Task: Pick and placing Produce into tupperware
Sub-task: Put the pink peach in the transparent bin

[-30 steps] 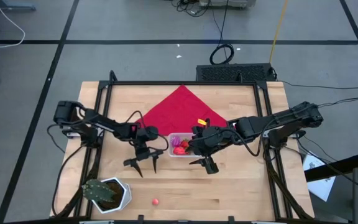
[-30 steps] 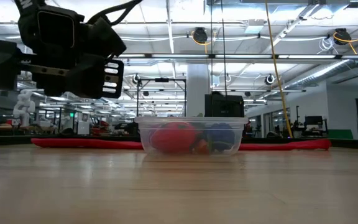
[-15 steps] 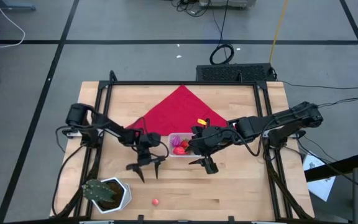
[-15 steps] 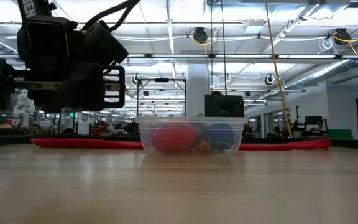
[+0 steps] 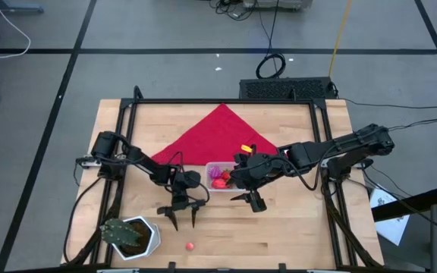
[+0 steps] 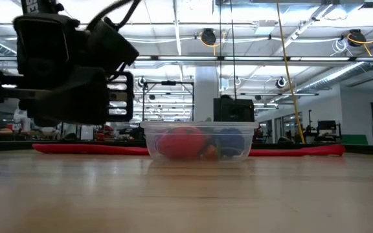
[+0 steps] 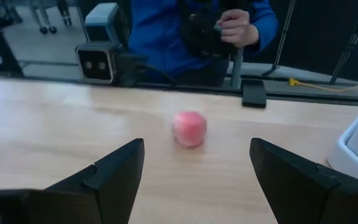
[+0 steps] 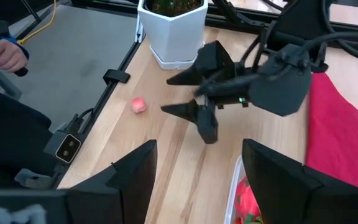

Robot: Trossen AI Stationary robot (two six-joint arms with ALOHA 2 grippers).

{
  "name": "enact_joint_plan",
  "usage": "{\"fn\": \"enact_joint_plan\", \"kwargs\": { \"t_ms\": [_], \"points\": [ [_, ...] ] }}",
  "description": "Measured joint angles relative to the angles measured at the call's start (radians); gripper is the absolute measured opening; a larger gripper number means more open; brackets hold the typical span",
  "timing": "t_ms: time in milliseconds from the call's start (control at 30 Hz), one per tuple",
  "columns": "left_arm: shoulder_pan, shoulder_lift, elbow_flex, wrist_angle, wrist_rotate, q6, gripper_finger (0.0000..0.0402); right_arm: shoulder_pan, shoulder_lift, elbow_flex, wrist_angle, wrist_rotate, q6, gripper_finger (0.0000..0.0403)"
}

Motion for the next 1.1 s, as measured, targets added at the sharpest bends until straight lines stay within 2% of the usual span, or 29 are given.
{"fn": "enact_joint_plan", "kwargs": {
  "t_ms": [300, 667, 1000, 1100],
  "points": [
    [-0.051, 0.000, 0.001, 0.013, -0.009, 0.060, 0.0296, 0.000, 0.000, 0.000, 0.000, 0.000, 0.000, 0.0228],
    [-0.040, 0.000, 0.001, 0.015, -0.017, 0.069, 0.0296, 0.000, 0.000, 0.000, 0.007, 0.000, 0.000, 0.0228],
    [-0.043, 0.140, 0.118, 0.021, 0.010, 0.016, 0.0296, 0.000, 0.000, 0.000, 0.015, 0.000, 0.000, 0.0228],
    [-0.046, 0.146, 0.125, 0.016, 0.023, 0.008, 0.0296, 0.000, 0.000, 0.000, 0.012, 0.000, 0.000, 0.0228]
  ]
}}
